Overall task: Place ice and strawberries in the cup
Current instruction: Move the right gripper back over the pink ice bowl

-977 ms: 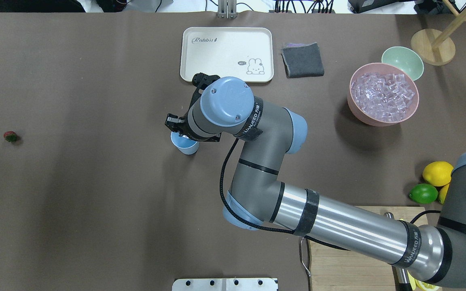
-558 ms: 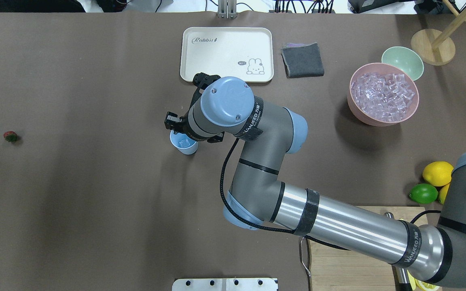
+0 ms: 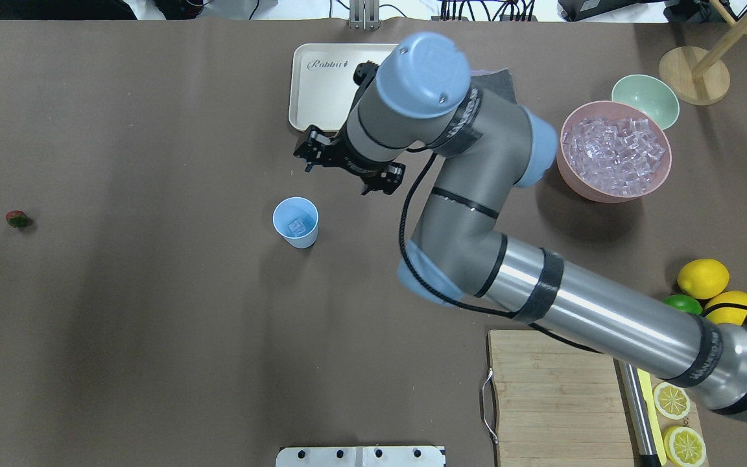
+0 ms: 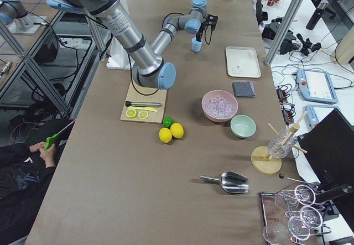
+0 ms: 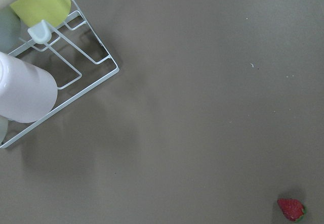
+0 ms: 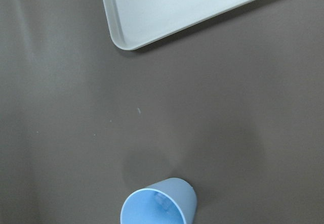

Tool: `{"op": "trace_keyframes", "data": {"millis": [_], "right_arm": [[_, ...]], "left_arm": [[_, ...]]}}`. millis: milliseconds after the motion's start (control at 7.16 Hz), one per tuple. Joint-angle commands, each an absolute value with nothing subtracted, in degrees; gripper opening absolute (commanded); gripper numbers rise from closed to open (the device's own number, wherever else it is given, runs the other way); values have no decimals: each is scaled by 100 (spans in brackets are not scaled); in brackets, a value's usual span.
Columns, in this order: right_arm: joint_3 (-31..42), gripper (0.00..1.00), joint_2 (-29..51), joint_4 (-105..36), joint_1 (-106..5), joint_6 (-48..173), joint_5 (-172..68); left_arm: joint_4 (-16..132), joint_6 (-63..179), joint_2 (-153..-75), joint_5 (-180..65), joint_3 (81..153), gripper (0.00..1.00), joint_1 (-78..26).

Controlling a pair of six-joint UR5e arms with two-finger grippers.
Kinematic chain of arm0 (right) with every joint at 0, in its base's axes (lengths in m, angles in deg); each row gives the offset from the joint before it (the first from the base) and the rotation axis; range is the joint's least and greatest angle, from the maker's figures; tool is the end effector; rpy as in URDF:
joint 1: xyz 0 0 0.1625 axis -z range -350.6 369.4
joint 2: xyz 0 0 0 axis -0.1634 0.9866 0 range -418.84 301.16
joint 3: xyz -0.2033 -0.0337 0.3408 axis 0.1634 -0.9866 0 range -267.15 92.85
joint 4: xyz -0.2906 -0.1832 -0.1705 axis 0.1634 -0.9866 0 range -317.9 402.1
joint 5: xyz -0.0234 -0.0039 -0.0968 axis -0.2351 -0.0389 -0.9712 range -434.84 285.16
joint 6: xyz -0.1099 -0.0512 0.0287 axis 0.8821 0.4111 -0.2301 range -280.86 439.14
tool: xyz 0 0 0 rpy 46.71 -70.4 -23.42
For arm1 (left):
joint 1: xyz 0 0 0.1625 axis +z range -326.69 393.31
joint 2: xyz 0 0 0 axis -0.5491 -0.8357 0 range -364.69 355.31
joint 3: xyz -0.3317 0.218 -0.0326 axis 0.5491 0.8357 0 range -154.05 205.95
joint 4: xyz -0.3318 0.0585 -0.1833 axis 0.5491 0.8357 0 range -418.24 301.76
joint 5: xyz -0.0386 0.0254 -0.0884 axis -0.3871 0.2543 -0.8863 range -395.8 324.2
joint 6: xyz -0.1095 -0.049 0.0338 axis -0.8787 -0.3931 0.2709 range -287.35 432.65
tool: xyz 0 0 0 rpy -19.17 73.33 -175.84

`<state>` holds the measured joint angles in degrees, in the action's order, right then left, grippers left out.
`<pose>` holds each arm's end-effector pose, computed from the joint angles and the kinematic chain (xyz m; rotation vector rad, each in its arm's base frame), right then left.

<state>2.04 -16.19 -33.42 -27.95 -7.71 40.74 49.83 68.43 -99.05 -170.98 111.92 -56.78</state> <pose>-0.4978 -0.4799 0.1386 -0.0160 -1.1231 0.2956 -0.0456 -0.5121 0.6095 0.2756 0.7915 0.0558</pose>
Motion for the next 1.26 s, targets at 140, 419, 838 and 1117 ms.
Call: {"op": "trace_keyframes", "data": {"millis": [140, 419, 838, 1117], "right_arm": [[830, 99, -666, -4242, -3837, 1016, 4696], [830, 99, -296, -4911, -4462, 2607, 4977], [795, 98, 274, -4878, -5165, 2948, 5164], [664, 91, 619, -4852, -5458, 3727, 4857]], "left_arm": [[4987, 6834, -9918, -17097, 11217, 98, -5678], [4978, 6808, -9926, -17097, 11261, 98, -5678], [4987, 6807, -9979, -17097, 11235, 98, -5678], [4996, 6807, -9979, -17097, 11235, 98, -5678]]}}
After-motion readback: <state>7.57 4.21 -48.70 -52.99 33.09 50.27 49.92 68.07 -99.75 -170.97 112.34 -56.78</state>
